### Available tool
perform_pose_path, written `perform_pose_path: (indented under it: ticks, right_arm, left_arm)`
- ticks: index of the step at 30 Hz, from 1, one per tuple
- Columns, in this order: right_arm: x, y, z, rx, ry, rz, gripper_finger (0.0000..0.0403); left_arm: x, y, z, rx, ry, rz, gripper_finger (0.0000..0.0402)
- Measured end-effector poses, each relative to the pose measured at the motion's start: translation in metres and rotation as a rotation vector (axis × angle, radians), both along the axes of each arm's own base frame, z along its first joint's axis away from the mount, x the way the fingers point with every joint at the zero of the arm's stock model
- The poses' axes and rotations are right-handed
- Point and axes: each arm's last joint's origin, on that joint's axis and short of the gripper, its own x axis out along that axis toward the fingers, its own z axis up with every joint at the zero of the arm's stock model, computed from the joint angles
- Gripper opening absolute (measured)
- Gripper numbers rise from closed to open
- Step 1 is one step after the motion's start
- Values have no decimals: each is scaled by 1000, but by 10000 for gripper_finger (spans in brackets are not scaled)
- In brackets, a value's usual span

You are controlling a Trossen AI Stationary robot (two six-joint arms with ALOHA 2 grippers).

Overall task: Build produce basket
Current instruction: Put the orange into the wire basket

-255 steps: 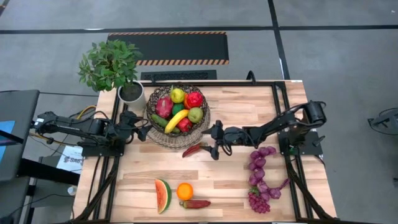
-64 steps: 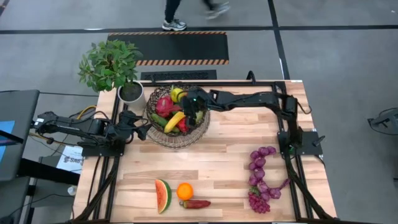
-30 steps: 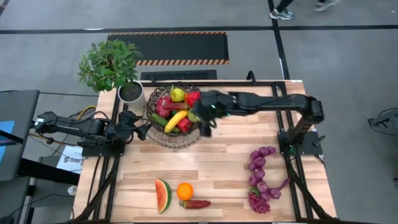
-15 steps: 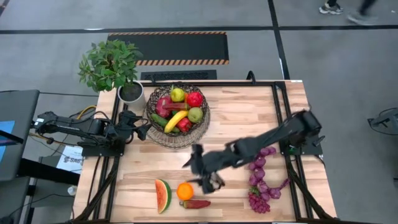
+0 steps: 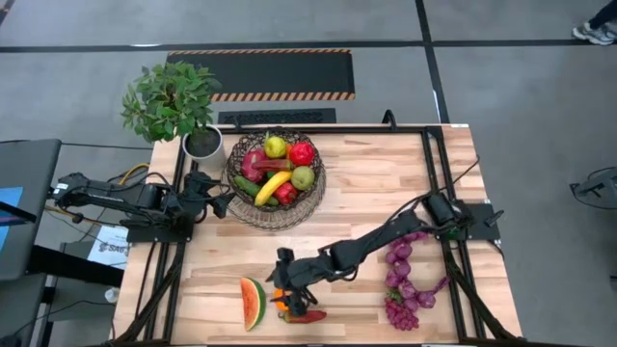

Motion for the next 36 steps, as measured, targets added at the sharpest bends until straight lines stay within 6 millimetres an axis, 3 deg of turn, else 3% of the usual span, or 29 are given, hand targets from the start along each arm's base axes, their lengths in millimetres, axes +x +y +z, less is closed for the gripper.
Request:
perform_pose_path:
  ticks: [10, 15, 20, 26, 30, 36]
  right_arm:
    - [2, 16, -50, 68, 109, 11, 283]
    - [3, 23, -65, 67, 116, 23, 284]
    - [1, 22, -68, 48, 146, 23, 284]
    - [3, 5, -56, -22, 155, 34, 284]
    - [1, -13, -38, -65, 174, 13, 284]
    - [-8, -28, 10, -73, 148, -6, 284]
  left_arm:
    - [0, 0, 0, -5, 0, 5, 368]
    - [0, 0, 0, -12, -5, 10, 368]
    - [0, 0, 0, -35, -23, 29, 368]
    - [0, 0, 0, -43, -30, 36, 368]
    - [0, 0, 0, -42, -30, 37, 368]
    - [-1, 0, -1, -38, -19, 35, 368]
